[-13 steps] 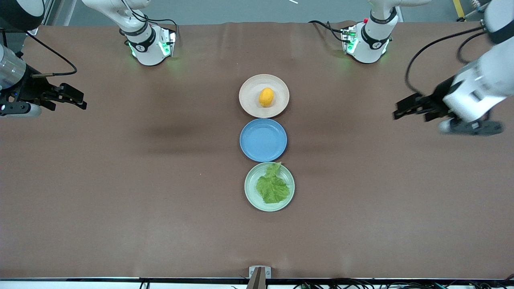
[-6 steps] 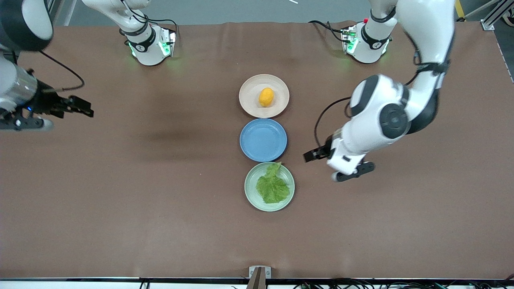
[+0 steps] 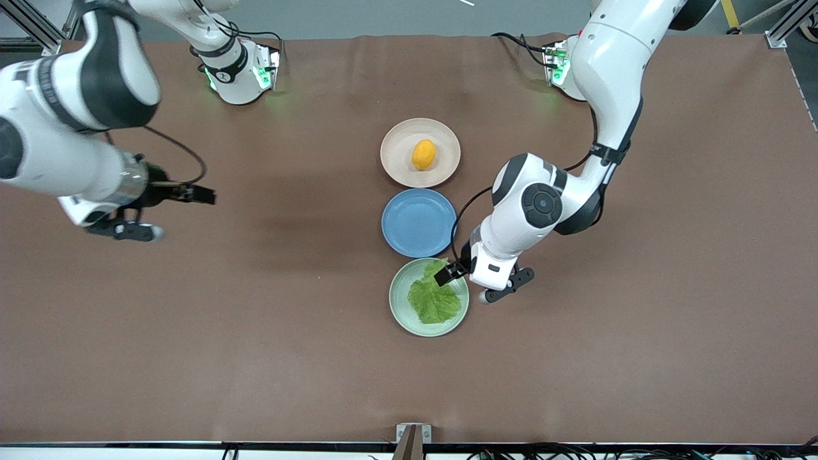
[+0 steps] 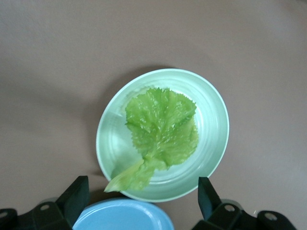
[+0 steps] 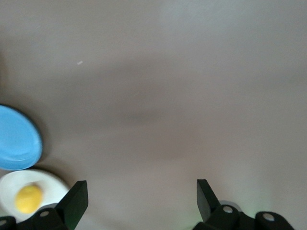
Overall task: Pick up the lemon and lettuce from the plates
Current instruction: 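Close the left gripper on the lettuce while the right gripper grasps the lemon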
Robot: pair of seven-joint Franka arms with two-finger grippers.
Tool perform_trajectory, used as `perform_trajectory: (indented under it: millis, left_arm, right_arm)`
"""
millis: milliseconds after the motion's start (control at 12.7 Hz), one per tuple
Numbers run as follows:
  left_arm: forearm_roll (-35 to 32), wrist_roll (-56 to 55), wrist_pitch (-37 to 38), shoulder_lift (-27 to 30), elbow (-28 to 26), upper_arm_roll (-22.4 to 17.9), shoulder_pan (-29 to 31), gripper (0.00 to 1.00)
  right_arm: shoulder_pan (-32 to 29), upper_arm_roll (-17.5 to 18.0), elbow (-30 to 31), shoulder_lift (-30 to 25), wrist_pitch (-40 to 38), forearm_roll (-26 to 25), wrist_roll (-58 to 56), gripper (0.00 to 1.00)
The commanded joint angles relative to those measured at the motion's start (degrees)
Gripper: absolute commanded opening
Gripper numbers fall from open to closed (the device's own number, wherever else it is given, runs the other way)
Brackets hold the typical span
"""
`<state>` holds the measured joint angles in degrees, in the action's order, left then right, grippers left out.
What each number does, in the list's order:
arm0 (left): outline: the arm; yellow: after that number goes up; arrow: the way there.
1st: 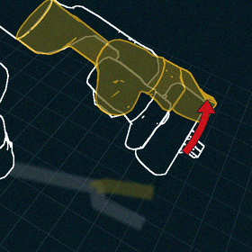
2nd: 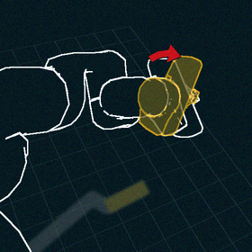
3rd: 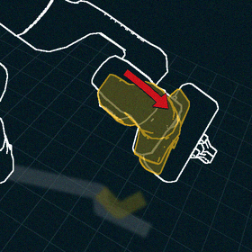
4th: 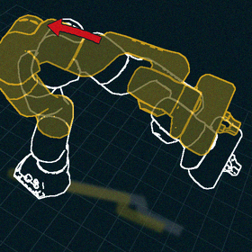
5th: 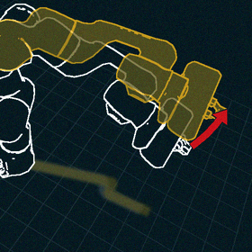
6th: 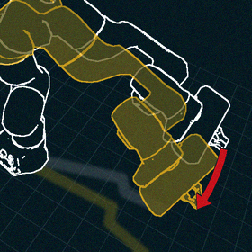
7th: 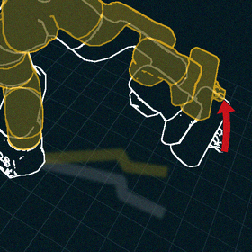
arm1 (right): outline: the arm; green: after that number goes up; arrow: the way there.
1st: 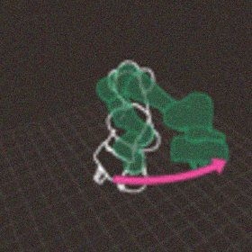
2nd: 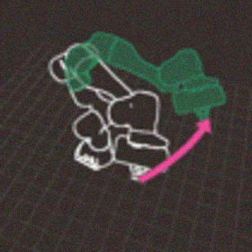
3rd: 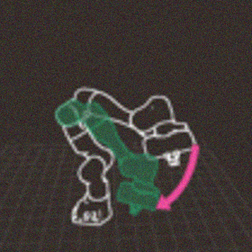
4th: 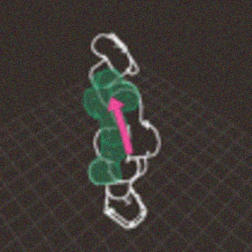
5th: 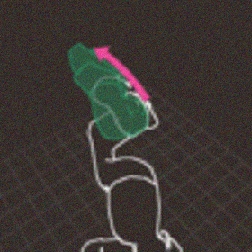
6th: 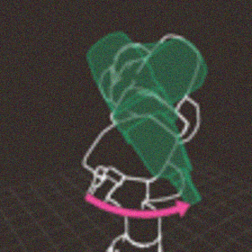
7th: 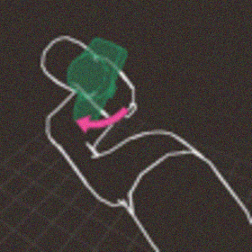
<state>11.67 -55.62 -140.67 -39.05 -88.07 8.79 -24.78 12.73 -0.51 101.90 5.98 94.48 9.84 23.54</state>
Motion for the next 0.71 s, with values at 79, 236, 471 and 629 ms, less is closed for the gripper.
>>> perform_trajectory:
  millis: [79,236,471,629]
  left_arm:
    - [0.02,-3.87,-7.75,-3.39,0.79,-0.62,-1.33,1.00]
    - [0.02,-5.28,-11.62,-5.32,0.79,-0.62,-2.11,1.00]
    - [0.11,-6.95,-14.10,-7.79,0.88,-0.62,-2.73,0.93]
    - [0.02,-7.31,-14.10,-8.23,0.27,-0.71,-3.08,0.91]
  right_arm:
    - [13.42,-0.46,9.61,-4.84,9.98,2.73,17.90,1.00]
    - [23.26,-0.55,14.36,-4.58,20.51,2.73,28.26,1.00]
    - [35.40,-0.64,17.02,0.24,32.41,1.16,39.19,1.00]
    - [39.02,-0.55,16.93,3.58,36.10,-4.10,45.25,1.00]
